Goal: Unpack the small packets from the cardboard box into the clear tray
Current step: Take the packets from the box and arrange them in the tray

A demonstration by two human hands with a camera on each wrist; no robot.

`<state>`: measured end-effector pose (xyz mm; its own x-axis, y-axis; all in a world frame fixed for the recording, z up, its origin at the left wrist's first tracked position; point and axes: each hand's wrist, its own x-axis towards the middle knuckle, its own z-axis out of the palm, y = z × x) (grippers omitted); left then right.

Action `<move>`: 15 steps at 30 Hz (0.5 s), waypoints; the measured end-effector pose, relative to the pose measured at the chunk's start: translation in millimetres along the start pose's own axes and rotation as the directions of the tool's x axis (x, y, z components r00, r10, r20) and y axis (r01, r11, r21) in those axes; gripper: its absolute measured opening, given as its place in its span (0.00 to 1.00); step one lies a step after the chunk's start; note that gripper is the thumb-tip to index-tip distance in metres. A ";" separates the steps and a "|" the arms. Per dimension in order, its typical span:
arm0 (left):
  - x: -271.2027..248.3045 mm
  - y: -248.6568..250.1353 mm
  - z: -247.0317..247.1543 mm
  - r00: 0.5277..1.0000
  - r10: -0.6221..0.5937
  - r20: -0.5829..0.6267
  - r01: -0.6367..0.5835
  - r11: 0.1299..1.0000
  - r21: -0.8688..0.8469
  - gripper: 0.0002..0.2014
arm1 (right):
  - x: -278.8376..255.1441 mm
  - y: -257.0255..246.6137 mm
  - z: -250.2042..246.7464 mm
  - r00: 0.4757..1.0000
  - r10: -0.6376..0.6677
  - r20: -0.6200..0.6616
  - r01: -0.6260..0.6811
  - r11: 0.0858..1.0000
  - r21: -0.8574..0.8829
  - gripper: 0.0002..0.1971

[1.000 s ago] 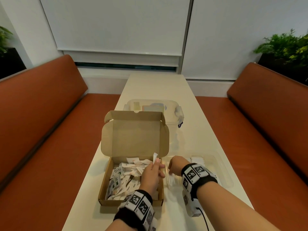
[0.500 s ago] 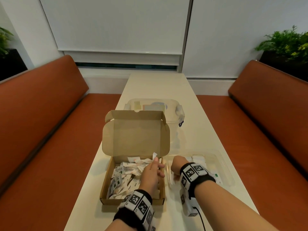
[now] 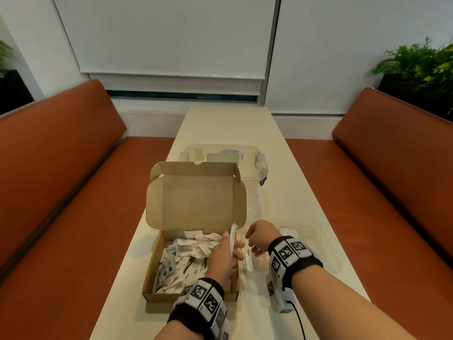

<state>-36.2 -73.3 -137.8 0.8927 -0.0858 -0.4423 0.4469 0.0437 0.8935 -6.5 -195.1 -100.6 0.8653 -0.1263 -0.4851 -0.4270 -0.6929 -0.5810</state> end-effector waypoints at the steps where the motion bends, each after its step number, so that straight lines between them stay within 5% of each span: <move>1: -1.1 1.3 2.6 1.000 -0.015 0.014 0.015 0.999 -0.034 0.24 | -1.8 -1.7 -3.8 1.000 -0.020 0.002 0.019 0.996 0.085 0.09; 6: 1.4 3.7 19.0 1.000 -0.016 -0.016 0.016 1.000 0.008 0.13 | -14.3 -1.2 -20.8 0.998 -0.018 -0.063 0.038 0.937 0.347 0.07; 9: 1.5 -0.6 26.2 0.995 0.098 0.005 -0.098 0.991 0.088 0.08 | -20.3 6.2 -25.7 0.998 0.009 -0.063 0.016 0.920 0.392 0.13; 15: -6.0 -2.8 33.1 0.966 0.258 0.000 -0.246 0.920 0.305 0.03 | -26.2 23.5 -29.6 1.000 -0.026 -0.007 0.026 0.914 0.406 0.08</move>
<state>-44.8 -105.9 -135.1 0.9778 -0.0714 -0.1970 0.1747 -0.2419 0.9545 -31.4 -229.1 -82.2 0.8776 -0.1133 -0.4658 -0.4742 -0.3481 -0.8087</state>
